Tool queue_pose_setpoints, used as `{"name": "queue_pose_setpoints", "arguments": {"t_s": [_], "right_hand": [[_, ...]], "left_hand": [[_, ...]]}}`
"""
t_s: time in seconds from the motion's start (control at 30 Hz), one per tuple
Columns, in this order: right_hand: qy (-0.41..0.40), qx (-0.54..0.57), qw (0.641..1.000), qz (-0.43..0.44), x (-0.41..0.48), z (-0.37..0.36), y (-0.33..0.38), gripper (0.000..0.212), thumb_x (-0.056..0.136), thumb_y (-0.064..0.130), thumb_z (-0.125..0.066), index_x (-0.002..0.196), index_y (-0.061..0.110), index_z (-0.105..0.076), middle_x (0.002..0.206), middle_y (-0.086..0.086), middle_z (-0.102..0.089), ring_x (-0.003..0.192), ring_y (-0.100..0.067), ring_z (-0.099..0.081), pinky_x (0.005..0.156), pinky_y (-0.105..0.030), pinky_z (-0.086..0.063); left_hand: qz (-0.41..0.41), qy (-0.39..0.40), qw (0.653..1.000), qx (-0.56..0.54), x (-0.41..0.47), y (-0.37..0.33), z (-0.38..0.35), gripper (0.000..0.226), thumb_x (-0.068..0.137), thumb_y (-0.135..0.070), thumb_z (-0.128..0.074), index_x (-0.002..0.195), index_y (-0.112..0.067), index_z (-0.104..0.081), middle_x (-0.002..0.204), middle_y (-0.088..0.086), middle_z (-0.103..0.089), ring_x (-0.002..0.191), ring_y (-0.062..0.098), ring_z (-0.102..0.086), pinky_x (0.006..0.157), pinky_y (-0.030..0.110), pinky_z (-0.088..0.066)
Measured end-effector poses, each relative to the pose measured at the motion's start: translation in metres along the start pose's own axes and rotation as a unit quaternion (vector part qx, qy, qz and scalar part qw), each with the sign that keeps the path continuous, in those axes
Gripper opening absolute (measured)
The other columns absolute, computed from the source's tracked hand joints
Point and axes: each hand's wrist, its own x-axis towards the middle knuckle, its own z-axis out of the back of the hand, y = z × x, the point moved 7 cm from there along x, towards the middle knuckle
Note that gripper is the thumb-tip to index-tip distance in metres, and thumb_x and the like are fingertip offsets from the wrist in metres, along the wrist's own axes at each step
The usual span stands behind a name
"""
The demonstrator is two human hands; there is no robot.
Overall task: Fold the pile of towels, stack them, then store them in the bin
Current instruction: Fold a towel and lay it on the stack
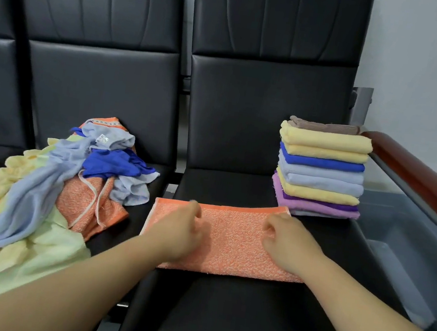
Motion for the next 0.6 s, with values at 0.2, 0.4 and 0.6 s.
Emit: {"name": "queue_pose_setpoints", "arguments": {"t_s": [0.2, 0.4, 0.6], "right_hand": [[0.049, -0.115, 0.992, 0.003, -0.018, -0.007, 0.007, 0.022, 0.103, 0.034, -0.047, 0.111, 0.026, -0.066, 0.107, 0.006, -0.061, 0.093, -0.017, -0.058, 0.077, -0.034, -0.051], [0.131, -0.090, 0.984, 0.076, -0.048, -0.013, 0.036, 0.023, 0.097, 0.035, -0.053, 0.109, 0.031, -0.073, 0.102, 0.009, -0.067, 0.093, -0.015, -0.062, 0.081, -0.036, -0.056], [0.130, 0.013, 0.986, 0.106, -0.054, -0.023, 0.035, 0.028, 0.094, 0.029, -0.063, 0.121, 0.031, -0.073, 0.088, 0.020, -0.058, 0.084, -0.002, -0.054, 0.080, -0.022, -0.048]], "left_hand": [[-0.090, 0.068, 0.982, 0.154, -0.012, -0.029, -0.036, 0.041, 0.097, -0.063, -0.036, 0.106, -0.023, -0.041, 0.118, 0.001, -0.053, 0.110, 0.025, -0.051, 0.097, 0.046, -0.042], [-0.071, 0.087, 0.976, 0.185, 0.002, -0.030, -0.051, 0.068, 0.091, -0.060, -0.037, 0.153, -0.034, -0.031, 0.168, 0.001, -0.008, 0.154, 0.032, -0.005, 0.118, 0.067, -0.007], [-0.042, 0.028, 0.992, 0.113, 0.001, -0.020, -0.037, 0.063, 0.092, -0.055, -0.055, 0.149, -0.040, -0.036, 0.155, 0.003, -0.026, 0.137, 0.033, -0.037, 0.112, 0.052, -0.037]]}}
